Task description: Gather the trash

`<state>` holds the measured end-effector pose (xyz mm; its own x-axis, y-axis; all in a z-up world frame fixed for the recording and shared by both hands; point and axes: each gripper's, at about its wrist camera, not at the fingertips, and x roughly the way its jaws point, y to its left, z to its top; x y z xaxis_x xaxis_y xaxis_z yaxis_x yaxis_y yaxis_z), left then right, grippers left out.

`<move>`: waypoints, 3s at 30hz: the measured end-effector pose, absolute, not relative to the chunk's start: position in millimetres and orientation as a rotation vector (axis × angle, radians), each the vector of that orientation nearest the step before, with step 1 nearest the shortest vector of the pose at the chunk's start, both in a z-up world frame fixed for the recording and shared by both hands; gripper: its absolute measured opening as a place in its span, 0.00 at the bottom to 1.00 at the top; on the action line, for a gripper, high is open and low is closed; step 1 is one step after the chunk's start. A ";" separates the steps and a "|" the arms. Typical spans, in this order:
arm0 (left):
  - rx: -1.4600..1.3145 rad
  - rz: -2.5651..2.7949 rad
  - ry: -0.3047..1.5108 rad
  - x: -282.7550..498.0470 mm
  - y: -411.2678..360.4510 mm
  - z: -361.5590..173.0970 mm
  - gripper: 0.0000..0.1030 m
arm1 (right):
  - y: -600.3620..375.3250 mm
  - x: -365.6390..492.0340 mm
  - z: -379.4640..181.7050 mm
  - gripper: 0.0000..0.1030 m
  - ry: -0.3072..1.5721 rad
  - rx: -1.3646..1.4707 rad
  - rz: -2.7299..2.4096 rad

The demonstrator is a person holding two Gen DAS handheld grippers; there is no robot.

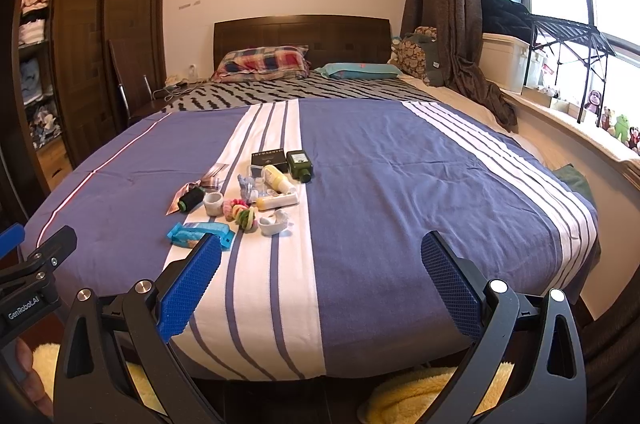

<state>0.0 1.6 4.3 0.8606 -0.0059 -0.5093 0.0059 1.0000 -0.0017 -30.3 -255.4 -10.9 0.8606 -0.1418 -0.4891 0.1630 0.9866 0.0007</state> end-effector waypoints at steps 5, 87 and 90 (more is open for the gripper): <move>-0.001 -0.006 0.535 0.3 2.2 4.3 0.92 | -254.5 -29.1 -10.7 0.97 0.511 0.042 -0.159; 0.058 -0.117 0.793 110.4 -23.7 -101.6 0.89 | -252.6 153.6 -127.2 0.72 0.787 0.063 0.016; 0.063 -0.146 0.801 120.5 -33.5 -104.4 0.89 | -250.3 165.1 -129.4 0.69 0.793 0.030 0.009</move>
